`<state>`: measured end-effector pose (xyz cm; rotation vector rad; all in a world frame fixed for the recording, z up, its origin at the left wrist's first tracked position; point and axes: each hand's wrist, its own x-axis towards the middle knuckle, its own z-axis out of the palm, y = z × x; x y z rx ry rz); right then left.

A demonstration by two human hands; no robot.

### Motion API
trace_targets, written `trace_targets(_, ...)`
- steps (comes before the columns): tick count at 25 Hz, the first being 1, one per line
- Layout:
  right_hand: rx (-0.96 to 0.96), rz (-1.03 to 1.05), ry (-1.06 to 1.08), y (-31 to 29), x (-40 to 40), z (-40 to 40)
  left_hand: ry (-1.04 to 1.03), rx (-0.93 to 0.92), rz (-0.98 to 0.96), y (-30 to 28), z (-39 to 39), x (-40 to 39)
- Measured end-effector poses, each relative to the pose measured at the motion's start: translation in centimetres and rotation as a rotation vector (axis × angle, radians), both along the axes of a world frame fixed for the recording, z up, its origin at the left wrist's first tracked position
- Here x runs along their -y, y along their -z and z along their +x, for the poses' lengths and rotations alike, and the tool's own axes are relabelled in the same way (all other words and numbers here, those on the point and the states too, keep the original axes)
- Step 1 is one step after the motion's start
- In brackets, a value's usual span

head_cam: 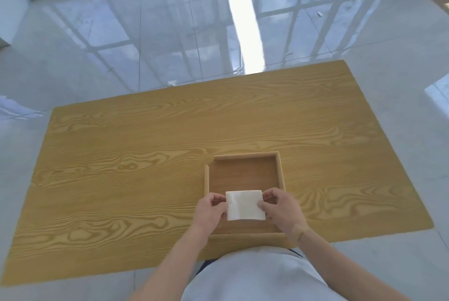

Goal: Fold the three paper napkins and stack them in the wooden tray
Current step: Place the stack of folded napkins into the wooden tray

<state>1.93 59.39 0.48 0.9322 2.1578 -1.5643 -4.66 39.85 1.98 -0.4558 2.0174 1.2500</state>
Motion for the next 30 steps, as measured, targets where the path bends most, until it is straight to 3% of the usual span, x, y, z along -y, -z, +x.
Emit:
trace_targets(11,0.125,0.052,-0.032,1.1,0.7,-2.5,0.085,0.018,-0.057,2.8,-2.0,-0.1)
trace_targets(24,0.209,0.365,-0.199,1.9,0.7,-3.7,0.170,-0.075,-0.180,4.5,-2.8,-1.6)
trace_targets(30,0.086,0.622,-0.392,2.3,0.9,-3.0,0.538,-0.400,-0.429,3.8,-2.4,-1.2)
